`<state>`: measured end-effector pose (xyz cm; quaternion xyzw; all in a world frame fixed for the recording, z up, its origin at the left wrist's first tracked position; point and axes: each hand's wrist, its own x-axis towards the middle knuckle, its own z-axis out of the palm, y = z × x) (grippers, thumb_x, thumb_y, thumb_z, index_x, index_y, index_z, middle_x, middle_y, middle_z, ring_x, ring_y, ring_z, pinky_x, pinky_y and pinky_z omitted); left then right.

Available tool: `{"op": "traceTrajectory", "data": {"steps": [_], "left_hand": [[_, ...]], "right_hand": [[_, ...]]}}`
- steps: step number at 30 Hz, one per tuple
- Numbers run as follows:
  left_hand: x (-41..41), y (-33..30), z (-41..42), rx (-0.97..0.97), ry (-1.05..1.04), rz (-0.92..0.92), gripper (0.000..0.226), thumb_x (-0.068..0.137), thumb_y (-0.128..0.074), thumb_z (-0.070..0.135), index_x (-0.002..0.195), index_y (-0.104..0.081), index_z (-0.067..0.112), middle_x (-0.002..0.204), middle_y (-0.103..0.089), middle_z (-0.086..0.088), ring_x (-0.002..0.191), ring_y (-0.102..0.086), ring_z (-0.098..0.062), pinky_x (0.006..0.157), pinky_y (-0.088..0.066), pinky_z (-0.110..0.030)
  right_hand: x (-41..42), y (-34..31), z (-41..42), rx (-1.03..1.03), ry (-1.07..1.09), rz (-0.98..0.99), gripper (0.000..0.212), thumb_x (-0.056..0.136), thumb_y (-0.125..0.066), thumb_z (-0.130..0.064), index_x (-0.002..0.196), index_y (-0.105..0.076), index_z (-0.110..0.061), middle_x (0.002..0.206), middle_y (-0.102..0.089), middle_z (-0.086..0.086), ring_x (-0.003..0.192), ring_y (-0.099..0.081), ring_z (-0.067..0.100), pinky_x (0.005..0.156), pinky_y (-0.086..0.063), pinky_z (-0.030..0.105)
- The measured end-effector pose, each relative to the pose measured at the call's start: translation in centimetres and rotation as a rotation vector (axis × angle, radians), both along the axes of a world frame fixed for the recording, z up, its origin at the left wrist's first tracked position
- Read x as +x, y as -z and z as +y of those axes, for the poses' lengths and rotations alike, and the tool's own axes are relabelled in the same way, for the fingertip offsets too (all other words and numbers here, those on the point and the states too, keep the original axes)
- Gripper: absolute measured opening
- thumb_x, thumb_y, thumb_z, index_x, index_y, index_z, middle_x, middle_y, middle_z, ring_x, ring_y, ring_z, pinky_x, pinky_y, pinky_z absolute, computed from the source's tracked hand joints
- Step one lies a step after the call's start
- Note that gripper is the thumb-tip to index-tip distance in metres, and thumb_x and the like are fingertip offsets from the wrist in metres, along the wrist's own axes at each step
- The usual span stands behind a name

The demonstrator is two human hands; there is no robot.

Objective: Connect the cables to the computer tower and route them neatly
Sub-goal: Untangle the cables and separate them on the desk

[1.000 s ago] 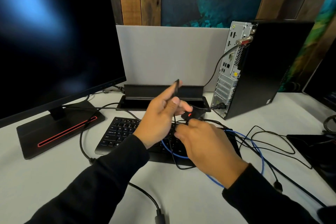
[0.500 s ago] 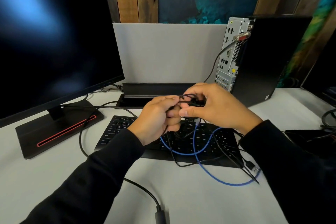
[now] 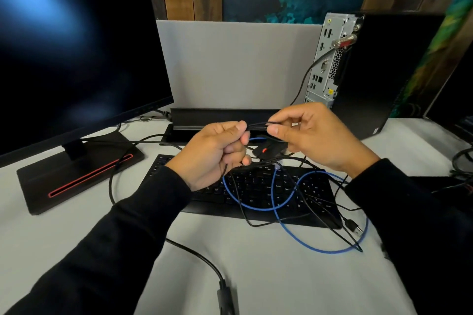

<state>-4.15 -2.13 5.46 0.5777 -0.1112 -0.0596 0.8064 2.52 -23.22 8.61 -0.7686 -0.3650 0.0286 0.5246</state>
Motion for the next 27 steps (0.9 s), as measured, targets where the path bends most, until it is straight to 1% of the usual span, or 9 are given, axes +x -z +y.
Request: {"op": "traceTrajectory", "data": {"steps": [3,7,11,14,16,19,21,24,27], "left_hand": [[0.0,0.3,0.5,0.069,-0.032,-0.064,0.031,0.108,-0.043,0.017,0.088,-0.061,0.002,0.061,-0.026,-0.001,0.049,-0.032,-0.011,0.068,-0.051,-0.032],[-0.3,0.3,0.0,0.276,-0.037,-0.157,0.029,0.110,-0.041,0.017,0.095,-0.063,0.005,0.058,-0.023,0.000,0.048,-0.025,-0.015,0.066,-0.049,-0.031],[-0.7,-0.2,-0.6,0.306,-0.043,-0.132,0.033,0.109,-0.042,0.022,0.086,-0.064,0.012,0.058,-0.020,-0.002,0.048,-0.022,-0.015,0.066,-0.047,-0.031],[-0.9,-0.8,-1.0,0.209,-0.018,-0.021,0.037,0.109,-0.041,0.024,0.074,-0.048,0.013,0.059,-0.022,0.001,0.050,-0.026,-0.015,0.077,-0.053,-0.033],[-0.9,-0.8,-1.2,0.138,-0.013,0.021,0.039,0.108,-0.042,0.024,0.070,-0.044,0.013,0.060,-0.023,0.000,0.051,-0.032,-0.016,0.086,-0.055,-0.036],[-0.6,-0.3,-0.8,0.097,-0.006,-0.027,0.035,0.104,-0.047,0.029,0.073,-0.044,0.013,0.062,-0.022,-0.001,0.053,-0.034,-0.014,0.087,-0.056,-0.036],[-0.5,0.1,-0.7,0.081,-0.014,-0.074,0.033,0.104,-0.046,0.030,0.077,-0.045,0.012,0.065,-0.019,-0.002,0.054,-0.031,-0.013,0.076,-0.054,-0.033],[-0.4,0.2,-1.4,0.077,-0.076,-0.112,0.035,0.108,-0.041,0.025,0.079,-0.049,0.008,0.063,-0.018,0.000,0.052,-0.022,-0.012,0.056,-0.040,-0.026],[-0.5,0.0,-2.1,0.062,-0.137,-0.129,0.036,0.106,-0.045,0.025,0.074,-0.047,0.008,0.059,-0.017,0.002,0.048,-0.018,-0.011,0.048,-0.031,-0.023]], "right_hand": [[0.2,0.5,0.0,0.017,0.018,-0.056,0.007,0.096,-0.072,-0.018,0.095,-0.078,-0.022,0.084,-0.067,0.024,0.066,-0.059,0.048,0.058,-0.049,0.053],[0.4,1.1,-0.1,0.045,0.001,-0.063,0.009,0.096,-0.071,-0.019,0.095,-0.078,-0.025,0.085,-0.067,0.025,0.076,-0.062,0.051,0.066,-0.054,0.049],[-0.2,0.8,-0.5,0.013,-0.021,-0.149,0.029,0.087,-0.081,-0.012,0.114,-0.078,-0.025,0.096,-0.075,0.005,0.087,-0.072,0.016,0.078,-0.056,0.029],[-0.2,0.8,-0.7,-0.120,0.126,-0.559,0.028,0.088,-0.081,-0.018,0.115,-0.078,-0.025,0.084,-0.071,-0.004,0.075,-0.066,0.012,0.071,-0.054,0.028],[-0.1,1.1,-0.6,-0.133,0.158,-0.702,0.021,0.091,-0.078,-0.020,0.112,-0.080,-0.020,0.080,-0.067,-0.002,0.071,-0.062,0.011,0.065,-0.049,0.025],[-0.2,1.2,-1.0,-0.098,0.118,-0.639,0.015,0.092,-0.076,-0.019,0.105,-0.081,-0.016,0.081,-0.065,-0.008,0.073,-0.062,0.007,0.067,-0.045,0.018],[-0.2,1.3,-1.3,-0.095,0.101,-0.560,0.009,0.094,-0.073,-0.019,0.099,-0.081,-0.017,0.082,-0.065,-0.014,0.077,-0.063,0.009,0.069,-0.046,0.020],[-0.2,1.8,-1.4,-0.045,0.101,-0.407,0.011,0.098,-0.069,-0.019,0.093,-0.079,-0.019,0.078,-0.065,-0.014,0.074,-0.062,0.011,0.068,-0.046,0.026],[-0.3,2.0,-1.0,0.039,0.094,-0.273,0.012,0.099,-0.067,-0.016,0.094,-0.078,-0.016,0.080,-0.066,-0.015,0.071,-0.061,0.007,0.068,-0.044,0.024]]}}
